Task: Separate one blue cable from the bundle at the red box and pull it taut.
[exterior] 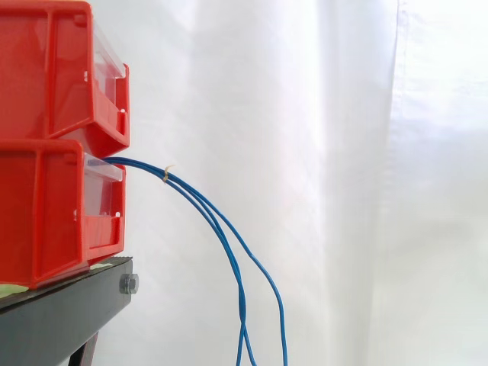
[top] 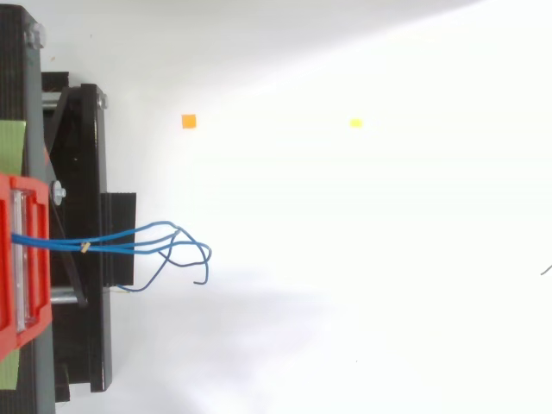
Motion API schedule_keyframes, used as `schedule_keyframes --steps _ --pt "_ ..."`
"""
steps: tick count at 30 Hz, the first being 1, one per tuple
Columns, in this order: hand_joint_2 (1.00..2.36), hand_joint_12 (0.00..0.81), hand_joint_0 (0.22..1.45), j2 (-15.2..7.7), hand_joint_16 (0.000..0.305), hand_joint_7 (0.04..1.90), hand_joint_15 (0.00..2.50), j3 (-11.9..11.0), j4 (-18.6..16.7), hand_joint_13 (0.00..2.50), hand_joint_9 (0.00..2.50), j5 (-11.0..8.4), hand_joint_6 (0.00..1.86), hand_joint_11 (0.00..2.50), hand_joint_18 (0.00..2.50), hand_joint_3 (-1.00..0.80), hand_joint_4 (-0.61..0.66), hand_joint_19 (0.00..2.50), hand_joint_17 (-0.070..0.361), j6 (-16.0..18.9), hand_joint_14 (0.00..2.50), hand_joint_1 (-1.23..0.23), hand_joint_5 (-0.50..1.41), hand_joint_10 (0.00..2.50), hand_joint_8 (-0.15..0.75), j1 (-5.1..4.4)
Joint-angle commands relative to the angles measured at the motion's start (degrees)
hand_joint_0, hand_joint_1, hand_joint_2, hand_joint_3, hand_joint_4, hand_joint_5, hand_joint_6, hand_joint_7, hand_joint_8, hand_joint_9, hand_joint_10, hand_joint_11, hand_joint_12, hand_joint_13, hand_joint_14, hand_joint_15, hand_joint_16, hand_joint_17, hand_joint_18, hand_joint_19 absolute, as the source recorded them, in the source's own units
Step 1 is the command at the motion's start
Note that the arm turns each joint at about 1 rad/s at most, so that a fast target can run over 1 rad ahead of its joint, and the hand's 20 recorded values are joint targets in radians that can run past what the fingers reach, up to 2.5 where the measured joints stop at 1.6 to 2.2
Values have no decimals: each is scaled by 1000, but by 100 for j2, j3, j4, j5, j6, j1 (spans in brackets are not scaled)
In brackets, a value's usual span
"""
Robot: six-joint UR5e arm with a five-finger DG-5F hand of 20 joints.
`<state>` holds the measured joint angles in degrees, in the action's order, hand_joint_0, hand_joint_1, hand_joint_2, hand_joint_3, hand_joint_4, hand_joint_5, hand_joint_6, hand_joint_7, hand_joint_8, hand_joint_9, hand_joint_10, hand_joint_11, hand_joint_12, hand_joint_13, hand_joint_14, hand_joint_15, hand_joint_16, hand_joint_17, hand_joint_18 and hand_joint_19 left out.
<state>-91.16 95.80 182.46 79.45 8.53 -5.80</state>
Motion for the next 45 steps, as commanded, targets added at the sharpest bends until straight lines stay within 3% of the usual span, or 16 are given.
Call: schedule_keyframes --steps 1,16,21,29,34,35,38,40,45 --pt "1000 285 461 2 47 717 287 0 0 610 663 0 502 444 292 -500 61 419 106 0 11 -577 -210 16 223 0" --pt "1000 298 472 2 48 720 282 0 44 569 626 9 502 435 295 -500 85 431 107 0 11 -581 -209 18 233 0" --pt "1000 298 475 2 48 719 290 0 519 569 628 0 502 434 297 -500 88 431 107 -97 12 -578 -208 16 233 -26" --pt "1000 299 479 -7 48 719 285 9 510 570 628 35 502 433 300 -500 93 432 107 -123 11 -579 -207 16 234 -26" --pt "1000 300 481 -51 47 720 290 52 202 573 609 -9 502 442 303 -500 92 439 107 -439 12 -583 -207 16 232 -35" --pt "1000 297 482 -139 47 722 293 79 -70 572 603 -44 502 439 303 -500 94 439 107 -650 11 -590 -207 18 232 -53" --pt "1000 296 488 -332 47 720 302 79 -369 574 596 -70 502 455 312 -500 93 449 106 -993 12 -619 -208 17 232 -61" --pt "1000 296 499 -420 46 726 300 79 -474 566 591 -70 502 488 313 -500 83 439 104 -1081 12 -710 -211 18 228 -53" --pt "1000 287 527 -824 43 734 291 79 -1257 503 530 -141 502 534 290 -500 50 407 98 -1151 12 -843 -224 21 204 -70"
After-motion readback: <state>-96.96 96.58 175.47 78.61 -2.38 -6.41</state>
